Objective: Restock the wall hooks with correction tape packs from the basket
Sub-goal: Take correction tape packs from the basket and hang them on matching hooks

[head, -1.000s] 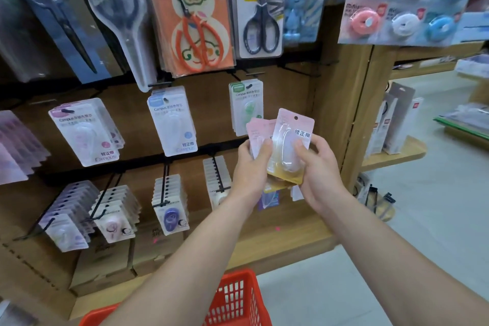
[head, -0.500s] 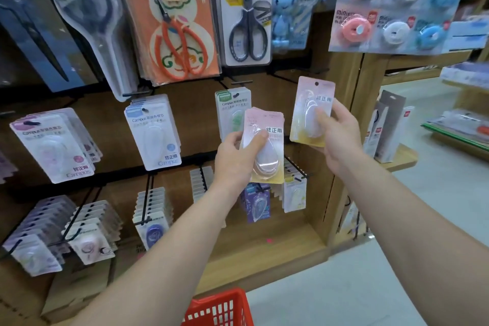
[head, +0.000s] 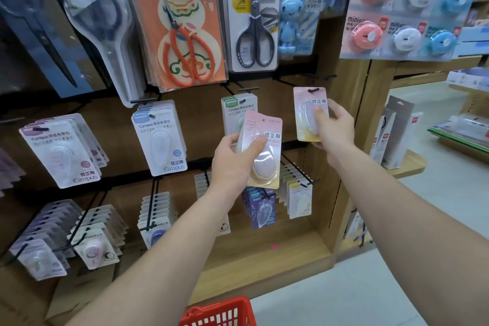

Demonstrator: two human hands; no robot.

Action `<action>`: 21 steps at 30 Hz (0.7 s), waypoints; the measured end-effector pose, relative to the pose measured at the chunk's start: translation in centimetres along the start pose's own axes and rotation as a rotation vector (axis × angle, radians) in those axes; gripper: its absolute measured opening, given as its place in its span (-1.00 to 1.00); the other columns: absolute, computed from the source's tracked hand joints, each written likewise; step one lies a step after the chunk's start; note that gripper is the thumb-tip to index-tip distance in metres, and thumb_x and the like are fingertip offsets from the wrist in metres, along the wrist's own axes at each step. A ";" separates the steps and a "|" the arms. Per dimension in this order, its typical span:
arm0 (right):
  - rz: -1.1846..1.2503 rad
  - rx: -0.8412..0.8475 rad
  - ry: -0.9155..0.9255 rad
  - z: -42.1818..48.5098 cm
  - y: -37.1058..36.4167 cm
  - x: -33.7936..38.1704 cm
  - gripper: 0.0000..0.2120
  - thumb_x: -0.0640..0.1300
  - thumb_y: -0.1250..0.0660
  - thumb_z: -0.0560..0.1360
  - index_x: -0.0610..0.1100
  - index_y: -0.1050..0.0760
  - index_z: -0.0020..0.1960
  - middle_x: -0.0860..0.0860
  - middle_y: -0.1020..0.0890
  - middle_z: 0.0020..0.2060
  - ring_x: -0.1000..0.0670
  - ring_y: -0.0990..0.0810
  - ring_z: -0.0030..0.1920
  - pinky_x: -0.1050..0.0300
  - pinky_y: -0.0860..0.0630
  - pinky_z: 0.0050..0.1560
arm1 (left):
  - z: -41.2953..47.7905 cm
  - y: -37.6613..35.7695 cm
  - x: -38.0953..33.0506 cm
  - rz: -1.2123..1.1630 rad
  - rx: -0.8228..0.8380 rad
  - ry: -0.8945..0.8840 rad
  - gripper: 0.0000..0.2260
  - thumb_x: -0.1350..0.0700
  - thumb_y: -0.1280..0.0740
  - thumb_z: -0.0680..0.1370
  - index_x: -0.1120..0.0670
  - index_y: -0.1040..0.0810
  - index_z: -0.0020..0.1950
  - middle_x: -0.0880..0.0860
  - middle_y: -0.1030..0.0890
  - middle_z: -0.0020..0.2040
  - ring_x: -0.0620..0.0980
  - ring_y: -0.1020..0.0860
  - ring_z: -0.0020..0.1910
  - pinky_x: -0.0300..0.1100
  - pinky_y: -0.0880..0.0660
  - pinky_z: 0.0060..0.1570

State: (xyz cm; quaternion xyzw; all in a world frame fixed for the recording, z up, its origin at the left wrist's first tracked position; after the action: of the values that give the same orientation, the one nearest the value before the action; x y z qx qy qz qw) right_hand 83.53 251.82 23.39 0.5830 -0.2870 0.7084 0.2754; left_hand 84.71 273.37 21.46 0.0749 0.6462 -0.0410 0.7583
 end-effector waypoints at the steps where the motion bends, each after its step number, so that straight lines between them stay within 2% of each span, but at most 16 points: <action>1: -0.033 0.003 -0.020 0.1 -0.2 -0.2 -0.53 0.05 -0.32 0.65 0.07 -0.37 0.53 0.04 -0.59 0.30 -0.05 -0.62 0.23 0.01 -0.64 0.10 | -0.1 0.0 -0.1 0.006 0.003 -0.001 -0.57 -0.15 -0.48 0.52 -0.04 -0.50 0.30 -0.05 -0.64 0.19 -0.03 -0.64 0.13 -0.08 -0.62 0.09; 3: -0.243 -0.002 -0.020 -0.2 -0.3 -0.6 -0.49 0.10 -0.30 0.64 0.05 -0.35 0.56 -0.01 -0.52 0.42 -0.12 -0.52 0.38 -0.11 -0.53 0.32 | -0.2 0.0 -0.1 0.006 0.004 -0.004 -0.58 -0.15 -0.48 0.52 -0.05 -0.49 0.30 -0.05 -0.63 0.20 -0.03 -0.63 0.13 -0.16 -0.59 0.01; 4: -0.336 -0.017 -0.001 -0.8 -0.3 -0.9 -0.49 0.12 -0.29 0.62 0.04 -0.37 0.54 -0.03 -0.51 0.42 -0.14 -0.50 0.38 -0.14 -0.49 0.36 | -0.3 0.0 -0.1 0.002 0.002 -0.001 -0.59 -0.15 -0.48 0.52 -0.06 -0.47 0.29 -0.06 -0.62 0.19 -0.05 -0.63 0.13 -0.19 -0.57 -0.02; 6: -0.302 0.025 0.055 -3.2 -0.3 -1.0 -0.64 0.10 -0.30 0.62 0.02 -0.52 0.38 0.02 -0.61 0.24 -0.06 -0.57 0.25 -0.08 -0.52 0.28 | -0.6 0.1 0.0 -0.019 -0.005 0.011 -0.61 -0.14 -0.48 0.52 -0.08 -0.45 0.27 -0.06 -0.62 0.18 -0.08 -0.63 0.10 -0.21 -0.55 -0.06; 8: -0.145 0.230 0.045 -6.3 -0.6 -1.3 -0.79 0.05 -0.30 0.65 -0.02 -0.62 0.15 0.06 -0.70 0.03 0.01 -0.66 0.07 0.04 -0.60 0.10 | -0.9 0.1 0.1 -0.029 -0.013 0.024 -0.60 -0.13 -0.48 0.52 -0.07 -0.44 0.27 -0.05 -0.61 0.18 -0.11 -0.62 0.07 -0.24 -0.54 -0.09; 10: -0.063 0.422 0.035 -8.9 -0.8 -1.7 -0.85 0.01 -0.37 0.63 -0.02 -0.62 0.14 0.06 -0.73 -0.02 0.04 -0.72 0.01 0.10 -0.64 -0.06 | -1.3 0.0 0.2 -0.036 -0.017 0.031 -0.57 -0.13 -0.48 0.52 -0.05 -0.43 0.30 -0.06 -0.60 0.17 -0.14 -0.61 0.04 -0.32 -0.50 -0.17; 11: -0.029 0.463 0.047 -9.7 -0.7 -2.1 -0.83 -0.03 -0.43 0.59 -0.01 -0.61 0.17 0.07 -0.73 -0.01 0.05 -0.73 -0.01 0.11 -0.65 -0.08 | -1.6 -0.1 0.3 -0.044 -0.015 0.035 -0.56 -0.13 -0.48 0.52 -0.04 -0.43 0.30 -0.07 -0.60 0.15 -0.16 -0.60 0.02 -0.38 -0.48 -0.23; 14: -0.036 0.458 0.090 -10.5 -0.4 -2.9 -0.67 -0.09 -0.54 0.51 0.02 -0.61 0.25 0.07 -0.73 0.03 0.05 -0.73 0.00 0.07 -0.65 0.02 | -2.3 -0.6 0.5 -0.059 0.011 0.041 -0.53 -0.13 -0.47 0.52 -0.02 -0.40 0.33 -0.13 -0.58 0.09 -0.20 -0.59 -0.02 -0.43 -0.47 -0.31; 18: 0.010 0.421 0.078 -10.4 0.0 -3.2 -0.71 -0.16 -0.47 0.56 -0.02 -0.65 0.27 0.05 -0.76 0.03 0.03 -0.74 0.04 -0.02 -0.67 0.11 | -2.3 -1.1 0.8 -0.023 0.057 0.042 -0.57 -0.14 -0.39 0.59 -0.04 -0.34 0.36 -0.16 -0.55 0.13 -0.21 -0.57 0.01 -0.38 -0.46 -0.22; 21: 0.040 0.345 0.049 -9.5 0.3 -3.5 -0.72 -0.15 -0.47 0.56 -0.05 -0.64 0.27 0.04 -0.76 0.01 0.00 -0.75 0.02 -0.11 -0.68 0.10 | -1.9 -1.5 1.1 0.008 0.099 0.030 -0.63 -0.03 -0.36 0.64 -0.07 -0.31 0.38 -0.19 -0.53 0.11 -0.22 -0.57 0.03 -0.41 -0.48 -0.21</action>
State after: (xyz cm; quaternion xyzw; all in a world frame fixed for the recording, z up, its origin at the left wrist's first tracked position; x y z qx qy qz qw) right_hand 77.53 258.38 18.47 0.5986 -0.1659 0.7663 0.1640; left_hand 82.77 272.28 20.01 0.1157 0.6545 -0.0688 0.7440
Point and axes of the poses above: each hand's wrist, its own z-axis towards the middle knuckle, its own y-axis out of the back of the hand, x = y × z, the point moved 2 cm from there along z, towards the middle knuckle
